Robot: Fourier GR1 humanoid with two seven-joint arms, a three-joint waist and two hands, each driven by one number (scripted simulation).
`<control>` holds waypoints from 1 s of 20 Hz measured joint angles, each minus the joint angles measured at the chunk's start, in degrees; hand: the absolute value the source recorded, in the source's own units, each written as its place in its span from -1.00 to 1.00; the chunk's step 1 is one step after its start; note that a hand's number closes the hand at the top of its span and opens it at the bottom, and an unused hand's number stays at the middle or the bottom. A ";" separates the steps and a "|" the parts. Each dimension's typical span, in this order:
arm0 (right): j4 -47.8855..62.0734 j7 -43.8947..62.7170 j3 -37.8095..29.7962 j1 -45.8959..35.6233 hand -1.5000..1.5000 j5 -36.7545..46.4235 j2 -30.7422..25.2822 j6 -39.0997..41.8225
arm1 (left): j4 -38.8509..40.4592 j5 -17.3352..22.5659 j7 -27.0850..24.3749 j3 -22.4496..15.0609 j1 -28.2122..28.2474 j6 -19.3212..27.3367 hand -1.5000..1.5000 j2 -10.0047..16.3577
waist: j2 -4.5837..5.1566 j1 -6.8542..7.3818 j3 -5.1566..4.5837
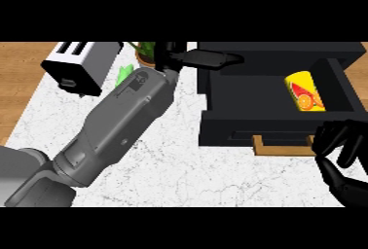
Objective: Pick up the cup, place it into the drawer and close the drawer
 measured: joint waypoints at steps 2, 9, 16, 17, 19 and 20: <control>-0.72 0.38 0.18 0.58 1.00 1.51 -1.18 0.84 | -3.90 0.14 1.10 0.41 3.04 0.55 -1.00 2.08 | -0.11 0.43 -0.01; -0.92 0.41 2.95 2.18 1.00 9.48 -2.58 2.02 | -19.90 0.93 5.08 1.73 16.93 0.10 -1.00 11.47 | -0.19 1.33 -0.01; 3.00 -1.43 7.71 1.26 1.00 20.50 -1.38 0.33 | -35.06 1.65 6.68 4.13 32.41 -1.92 -1.00 19.28 | 0.11 1.16 0.00; 4.07 -2.82 8.61 0.91 1.00 22.99 -1.76 0.31 | -35.98 1.99 6.69 4.67 33.81 -2.91 -1.00 20.05 | 0.17 1.15 0.00; 5.82 -5.88 9.82 0.36 1.00 27.68 -3.78 0.87 | -38.21 2.64 6.92 5.61 36.57 -4.15 -1.00 21.76 | 0.22 1.42 0.02; 7.03 -7.48 10.51 -0.02 1.00 30.34 -4.85 0.89 | -38.98 3.04 7.05 6.08 37.65 -5.00 -1.00 22.49 | 0.26 1.52 0.02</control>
